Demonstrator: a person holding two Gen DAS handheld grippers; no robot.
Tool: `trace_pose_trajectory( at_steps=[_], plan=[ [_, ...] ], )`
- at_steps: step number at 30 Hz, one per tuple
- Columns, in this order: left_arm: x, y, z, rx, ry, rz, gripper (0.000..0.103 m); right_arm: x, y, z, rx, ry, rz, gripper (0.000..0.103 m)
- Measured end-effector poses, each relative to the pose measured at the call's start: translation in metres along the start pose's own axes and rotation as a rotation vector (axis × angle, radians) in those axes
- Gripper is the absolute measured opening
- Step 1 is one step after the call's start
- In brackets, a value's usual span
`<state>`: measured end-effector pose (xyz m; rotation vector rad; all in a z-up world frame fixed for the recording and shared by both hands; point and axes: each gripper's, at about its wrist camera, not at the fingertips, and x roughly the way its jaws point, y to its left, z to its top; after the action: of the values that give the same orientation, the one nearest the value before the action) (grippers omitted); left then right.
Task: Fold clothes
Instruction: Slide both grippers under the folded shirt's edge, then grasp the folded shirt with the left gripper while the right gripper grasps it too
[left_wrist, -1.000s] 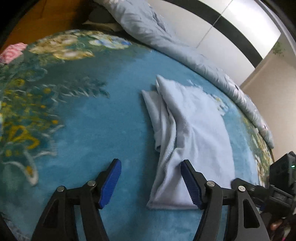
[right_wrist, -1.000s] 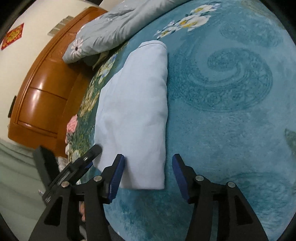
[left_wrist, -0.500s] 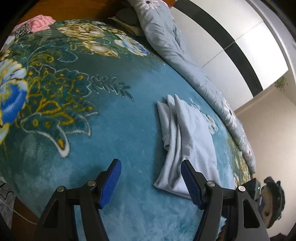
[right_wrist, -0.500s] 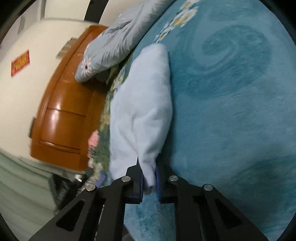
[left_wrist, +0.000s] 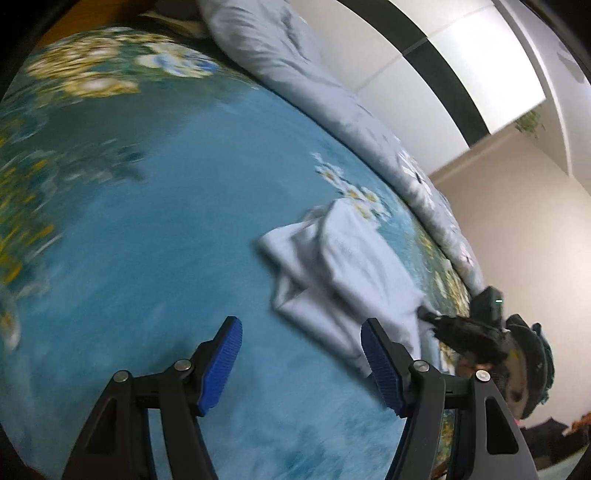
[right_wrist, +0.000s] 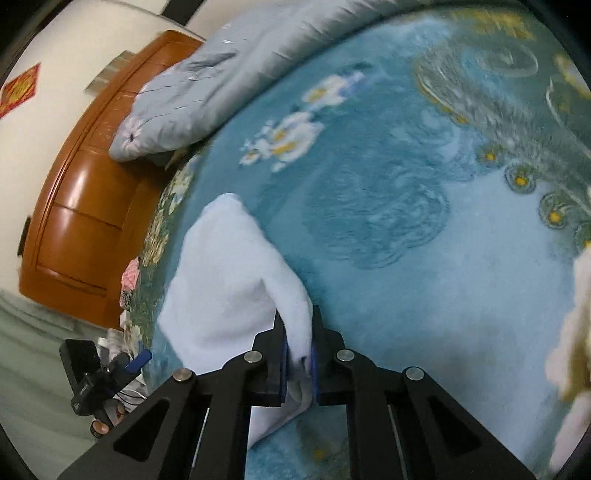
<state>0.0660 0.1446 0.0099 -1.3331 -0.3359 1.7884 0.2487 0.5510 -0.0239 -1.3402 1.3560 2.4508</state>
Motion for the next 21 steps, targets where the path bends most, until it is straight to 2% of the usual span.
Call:
trace_pose_trajectory(
  at_steps=[3,4,5,6,7,9,12,15,18,21],
  plan=[
    [0.024,-0.004,0.028,0.01,0.021,-0.035,0.071,0.0,-0.002,-0.008,0.007,-0.026,0.014,0.015],
    [0.032,-0.001,0.037,-0.001,0.025,-0.028,0.071,-0.003,-0.005,-0.011,0.023,-0.042,0.026,0.02],
    [0.04,0.003,0.046,-0.015,0.029,-0.013,0.071,-0.005,-0.008,-0.015,0.042,-0.06,0.034,0.028],
    [0.047,0.007,0.054,-0.027,0.032,0.006,0.071,-0.008,-0.011,-0.019,0.064,-0.078,0.033,0.042],
    [0.055,0.01,0.062,-0.031,0.037,0.03,0.071,-0.012,-0.014,-0.023,0.084,-0.097,0.027,0.048],
    [0.068,0.014,0.072,-0.029,0.05,0.063,0.072,-0.018,-0.018,-0.031,0.109,-0.135,0.028,0.051],
    [0.075,0.013,0.069,-0.03,0.08,0.029,0.072,-0.018,-0.021,-0.038,0.158,-0.201,0.034,0.054],
    [0.081,0.011,0.066,-0.032,0.109,-0.006,0.078,-0.015,-0.017,-0.044,0.183,-0.254,0.022,0.055],
    [0.088,0.01,0.063,-0.033,0.138,-0.041,0.078,0.001,-0.002,-0.05,0.163,-0.226,0.065,0.055],
    [0.095,0.008,0.06,-0.035,0.167,-0.076,0.078,0.005,0.013,-0.068,0.132,-0.233,0.075,0.056]
  ],
)
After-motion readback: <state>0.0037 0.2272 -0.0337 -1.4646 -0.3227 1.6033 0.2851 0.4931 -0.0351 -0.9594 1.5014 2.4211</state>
